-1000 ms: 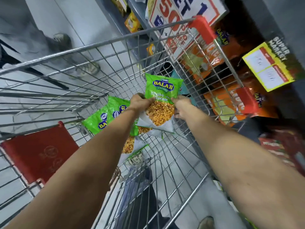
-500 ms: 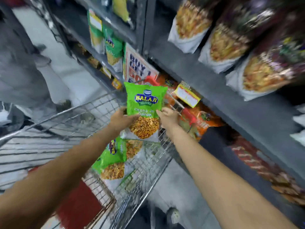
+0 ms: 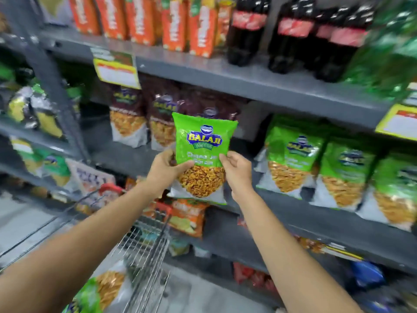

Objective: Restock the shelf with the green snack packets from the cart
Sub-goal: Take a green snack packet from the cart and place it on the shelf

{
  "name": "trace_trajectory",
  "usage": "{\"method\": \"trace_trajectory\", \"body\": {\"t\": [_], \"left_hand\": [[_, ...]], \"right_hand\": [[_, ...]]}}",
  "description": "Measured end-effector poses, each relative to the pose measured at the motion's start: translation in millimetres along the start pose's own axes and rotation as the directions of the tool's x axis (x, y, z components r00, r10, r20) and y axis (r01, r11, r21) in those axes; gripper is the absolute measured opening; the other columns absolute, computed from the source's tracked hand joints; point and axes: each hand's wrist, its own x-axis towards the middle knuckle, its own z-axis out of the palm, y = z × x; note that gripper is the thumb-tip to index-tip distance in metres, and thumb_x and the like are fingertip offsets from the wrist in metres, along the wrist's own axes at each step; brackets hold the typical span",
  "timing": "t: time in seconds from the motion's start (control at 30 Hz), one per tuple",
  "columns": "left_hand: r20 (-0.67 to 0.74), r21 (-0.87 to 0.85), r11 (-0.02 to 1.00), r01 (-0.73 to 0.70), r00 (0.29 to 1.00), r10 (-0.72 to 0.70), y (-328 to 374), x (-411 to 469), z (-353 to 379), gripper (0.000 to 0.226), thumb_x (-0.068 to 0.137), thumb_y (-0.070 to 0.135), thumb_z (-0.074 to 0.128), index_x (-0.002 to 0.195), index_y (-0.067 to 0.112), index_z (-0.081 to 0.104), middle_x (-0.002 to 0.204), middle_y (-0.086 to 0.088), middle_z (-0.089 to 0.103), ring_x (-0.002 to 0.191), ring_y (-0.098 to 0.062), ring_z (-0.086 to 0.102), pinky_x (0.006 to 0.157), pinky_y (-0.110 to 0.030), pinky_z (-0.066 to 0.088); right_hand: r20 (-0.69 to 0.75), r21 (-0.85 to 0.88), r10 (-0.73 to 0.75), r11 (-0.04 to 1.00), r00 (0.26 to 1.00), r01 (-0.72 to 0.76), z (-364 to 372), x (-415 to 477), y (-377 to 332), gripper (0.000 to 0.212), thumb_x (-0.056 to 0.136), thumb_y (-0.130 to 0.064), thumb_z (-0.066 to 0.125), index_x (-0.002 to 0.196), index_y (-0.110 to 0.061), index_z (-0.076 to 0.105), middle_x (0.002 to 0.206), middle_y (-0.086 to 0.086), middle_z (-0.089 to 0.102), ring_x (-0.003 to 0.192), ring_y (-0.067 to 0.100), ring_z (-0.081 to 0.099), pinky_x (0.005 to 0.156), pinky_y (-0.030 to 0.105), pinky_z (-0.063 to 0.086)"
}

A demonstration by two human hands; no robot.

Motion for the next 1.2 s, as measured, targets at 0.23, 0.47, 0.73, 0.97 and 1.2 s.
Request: {"method": "trace_trajectory", "body": {"t": [0.23,0.47,0.73,0.97,1.2], "left_hand": [[0.208,-0.037,0.999,0.003,0.978,0.005,15.7,25.6,149.3,0.031,0.077,0.009,0.075,0.105,0.003,0.063,0.097,-0.008,0.071,0.082,-0.014,0.067,0.08,-0.03,0.056],[0.291,0.035,0.999,-0.027,0.957,0.016,7.6,51.6,224.5,0.026,0.076,0.012,0.077,0.088,0.025,0.058,0.098,-0.012,0.07,0.09,-0.027,0.066,0.088,-0.047,0.054],[0.302,0.121,0.991,0.063,0.948,-0.098,-18.1,51.8,256.1,0.031,0.079,0.018,0.074,0.106,0.016,0.057,0.107,-0.01,0.07,0.094,-0.026,0.066,0.087,-0.046,0.054],[0.28,0.269,0.961,-0.058,0.96,-0.02,-12.4,49.8,239.2,0.049,0.078,0.022,0.075,0.117,0.007,0.051,0.118,-0.011,0.062,0.105,-0.021,0.059,0.092,-0.027,0.045],[0.159,0.814,0.419,-0.401,0.849,0.504,-0.3,38.9,139.1,0.081,0.082,0.049,0.06,0.146,0.012,0.027,0.153,-0.014,0.029,0.14,-0.033,0.03,0.112,-0.048,0.029]], "right_hand": [[-0.316,-0.027,-0.005,1.0,0.949,-0.004,-130.4,25.7,11.0,0.034,0.086,-0.018,0.065,0.115,0.0,0.061,0.107,0.014,0.067,0.098,0.02,0.061,0.092,0.031,0.048],[-0.41,-0.023,0.016,0.999,0.912,-0.028,-191.1,42.6,26.3,0.037,0.088,-0.018,0.063,0.118,0.003,0.058,0.118,0.019,0.064,0.106,0.025,0.061,0.1,0.039,0.047],[-0.412,-0.13,-0.002,0.99,0.911,-0.057,-206.8,47.2,63.4,0.017,0.09,-0.013,0.058,0.087,0.003,0.063,0.086,0.03,0.062,0.082,0.035,0.059,0.08,0.048,0.047],[-0.437,-0.308,-0.141,0.952,0.888,0.0,-203.9,53.1,57.2,0.044,0.089,-0.023,0.058,0.128,-0.006,0.044,0.129,0.012,0.053,0.115,0.019,0.053,0.096,0.031,0.043],[-0.058,-0.864,-0.586,0.435,0.808,0.253,-133.9,59.3,15.5,0.063,0.092,-0.044,0.045,0.145,-0.017,0.024,0.155,0.014,0.022,0.143,0.029,0.022,0.113,0.059,0.016]]}}
